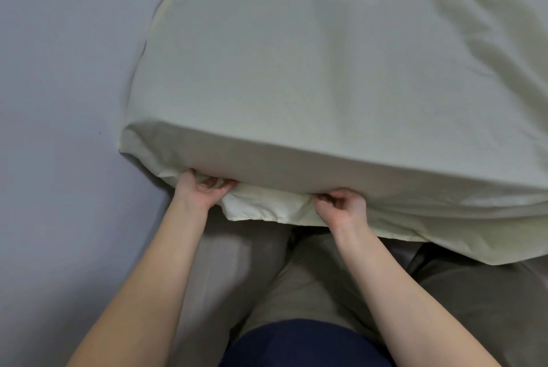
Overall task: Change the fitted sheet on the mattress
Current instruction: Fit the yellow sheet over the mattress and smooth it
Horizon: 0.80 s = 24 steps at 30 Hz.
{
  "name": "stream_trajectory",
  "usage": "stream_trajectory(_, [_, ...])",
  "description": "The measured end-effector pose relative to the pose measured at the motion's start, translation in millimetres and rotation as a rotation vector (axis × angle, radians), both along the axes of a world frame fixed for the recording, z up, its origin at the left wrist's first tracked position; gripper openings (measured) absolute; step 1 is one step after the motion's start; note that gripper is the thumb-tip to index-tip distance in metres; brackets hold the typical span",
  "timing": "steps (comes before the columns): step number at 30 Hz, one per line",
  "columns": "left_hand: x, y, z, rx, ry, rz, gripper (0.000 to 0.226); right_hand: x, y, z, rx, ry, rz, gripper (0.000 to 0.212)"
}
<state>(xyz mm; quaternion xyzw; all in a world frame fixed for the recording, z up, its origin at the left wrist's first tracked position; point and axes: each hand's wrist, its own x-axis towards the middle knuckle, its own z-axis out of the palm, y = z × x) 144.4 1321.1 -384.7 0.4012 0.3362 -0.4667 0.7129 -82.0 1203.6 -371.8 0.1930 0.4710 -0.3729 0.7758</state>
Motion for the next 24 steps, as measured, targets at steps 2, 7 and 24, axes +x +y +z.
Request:
stream_trajectory(2, [2, -2, 0, -0.017, 0.017, -0.003, 0.048, 0, -4, 0, -0.005, -0.013, 0.015, 0.039])
stream_trajectory(7, [13, 0, 3, -0.053, -0.003, -0.056, 0.061, -3, -7, -6, 0.039, -0.054, -0.037, 0.034])
stream_trajectory(24, [30, 0, -15, 0.148, -0.425, 0.136, 0.032, 0, -13, 3, 0.107, -0.002, 0.004, 0.068])
